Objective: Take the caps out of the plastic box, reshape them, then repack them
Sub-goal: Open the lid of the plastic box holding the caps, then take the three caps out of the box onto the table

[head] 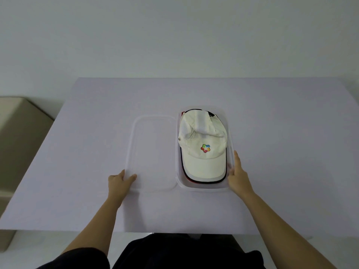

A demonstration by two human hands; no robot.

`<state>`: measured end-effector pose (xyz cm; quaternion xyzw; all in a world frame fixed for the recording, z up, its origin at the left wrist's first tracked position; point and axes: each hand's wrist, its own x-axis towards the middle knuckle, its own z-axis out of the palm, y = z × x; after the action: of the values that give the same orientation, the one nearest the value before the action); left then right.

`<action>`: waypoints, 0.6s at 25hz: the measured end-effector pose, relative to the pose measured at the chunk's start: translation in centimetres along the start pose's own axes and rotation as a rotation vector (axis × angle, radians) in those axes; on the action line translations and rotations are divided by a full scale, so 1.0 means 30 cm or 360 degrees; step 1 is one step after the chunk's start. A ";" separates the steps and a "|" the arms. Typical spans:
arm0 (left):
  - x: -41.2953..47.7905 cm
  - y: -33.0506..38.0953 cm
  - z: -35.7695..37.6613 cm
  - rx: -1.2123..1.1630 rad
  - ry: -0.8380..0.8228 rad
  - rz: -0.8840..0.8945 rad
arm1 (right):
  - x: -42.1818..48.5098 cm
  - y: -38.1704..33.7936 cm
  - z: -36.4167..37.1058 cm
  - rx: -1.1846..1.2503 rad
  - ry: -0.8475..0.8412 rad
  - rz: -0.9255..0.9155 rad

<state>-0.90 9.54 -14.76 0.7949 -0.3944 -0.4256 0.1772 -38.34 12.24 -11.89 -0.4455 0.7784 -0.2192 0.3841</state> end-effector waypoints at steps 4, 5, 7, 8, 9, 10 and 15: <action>-0.045 0.060 0.028 0.0386 0.0083 -0.0032 | -0.003 -0.005 -0.001 -0.0033 -0.0011 -0.0028; -0.064 0.083 0.038 0.0514 0.0171 0.0019 | -0.003 -0.003 0.000 -0.0216 0.0064 -0.0150; -0.082 0.128 0.079 0.0529 0.0307 0.0251 | -0.001 -0.019 -0.014 -0.0646 0.0247 -0.0581; -0.093 0.166 0.110 0.0424 0.0304 0.0399 | 0.003 -0.049 -0.024 -0.0766 0.0218 -0.0802; -0.111 0.219 0.144 0.0301 0.0242 0.0523 | 0.008 -0.088 -0.034 -0.0850 0.0068 -0.0957; -0.132 0.275 0.186 0.0192 0.0160 0.0629 | 0.013 -0.129 -0.039 -0.0960 -0.0147 -0.1040; -0.231 0.439 0.367 -0.0048 -0.0199 0.0699 | 0.025 -0.240 0.014 -0.1538 -0.0620 -0.0838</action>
<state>-18.41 7.27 -9.24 0.6593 -0.5617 -0.4312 0.2525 -34.45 7.95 -7.52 -0.7808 0.5680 0.1587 0.2060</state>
